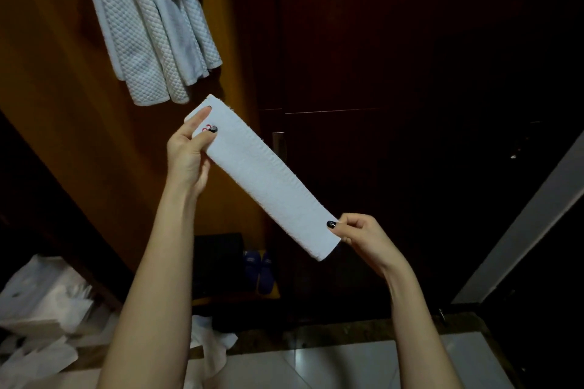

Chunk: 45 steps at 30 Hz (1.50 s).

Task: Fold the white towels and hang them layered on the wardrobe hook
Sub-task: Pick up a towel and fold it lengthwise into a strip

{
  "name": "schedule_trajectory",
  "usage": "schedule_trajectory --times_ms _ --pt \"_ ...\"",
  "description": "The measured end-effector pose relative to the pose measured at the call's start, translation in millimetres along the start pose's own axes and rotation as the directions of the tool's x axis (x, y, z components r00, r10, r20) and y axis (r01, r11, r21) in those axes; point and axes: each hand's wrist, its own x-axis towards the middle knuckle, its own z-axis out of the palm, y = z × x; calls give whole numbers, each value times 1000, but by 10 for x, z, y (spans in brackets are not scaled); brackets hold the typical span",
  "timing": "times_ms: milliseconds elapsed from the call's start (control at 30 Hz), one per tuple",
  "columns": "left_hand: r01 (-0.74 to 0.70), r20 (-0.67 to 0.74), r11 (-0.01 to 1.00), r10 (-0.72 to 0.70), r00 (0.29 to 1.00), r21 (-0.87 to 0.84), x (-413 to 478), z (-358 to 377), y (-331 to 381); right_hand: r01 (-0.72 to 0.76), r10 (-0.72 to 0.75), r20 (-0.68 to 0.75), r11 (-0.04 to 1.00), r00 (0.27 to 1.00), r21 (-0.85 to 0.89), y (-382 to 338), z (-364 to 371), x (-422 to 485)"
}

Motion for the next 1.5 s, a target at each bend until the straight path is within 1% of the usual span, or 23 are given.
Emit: schedule_trajectory --times_ms 100,200,333,400,533,600,700,767,833,933,1000,1100,1200,1267,1367,1500 --pt "-1 -3 995 1 1000 101 11 -83 -98 51 -66 -123 991 990 -122 -35 -23 31" --pt "20 -17 990 -18 1000 139 7 -157 -191 90 -123 -204 982 971 -163 -52 -16 61" --pt "17 -60 984 -6 998 177 52 -275 -228 238 -278 -198 949 940 -205 -180 5 111" --pt "19 -60 978 -7 998 206 95 -339 -203 283 -325 -180 932 928 -226 -289 36 175" --pt "4 -76 981 10 997 192 239 -475 -82 278 -311 -190 944 931 -178 -493 103 427" --pt "-15 -80 976 33 996 217 345 -546 -6 256 -285 -178 952 942 -170 -599 135 586" --pt "-36 -70 966 55 996 257 567 -685 136 226 -240 -106 966 965 -129 -799 239 828" --pt "-54 -52 959 71 996 277 754 -795 292 261 -266 -44 961 963 -89 -972 361 1006" --pt "-70 -32 957 82 996 283 964 -919 492 316 -323 -48 941 945 -117 -1188 524 1227" --pt "-100 -25 949 113 993 298 1315 -1103 828 446 -466 -51 868 883 -217 -1583 859 1583" --pt "-125 -28 950 138 990 286 1583 -1200 1089 511 -536 -63 830 842 -225 -1864 1131 1797" --pt "-163 3 949 168 986 270 2014 -1303 1519 575 -605 -73 782 793 -239 -2302 1473 2102" --pt "-219 66 938 209 976 268 2434 -1368 1939 605 -637 -54 752 769 -262 -2683 1681 2431" --pt "-260 77 925 249 965 278 2691 -1410 2167 614 -637 -28 753 770 -237 -2903 1775 2628" --pt "-318 53 899 318 947 300 3047 -1449 2448 639 -652 -11 747 758 -182 -3243 1925 2886" --pt "-383 128 874 361 924 300 3484 -1480 2813 691 -693 -40 721 720 -51 -3735 2108 3212"
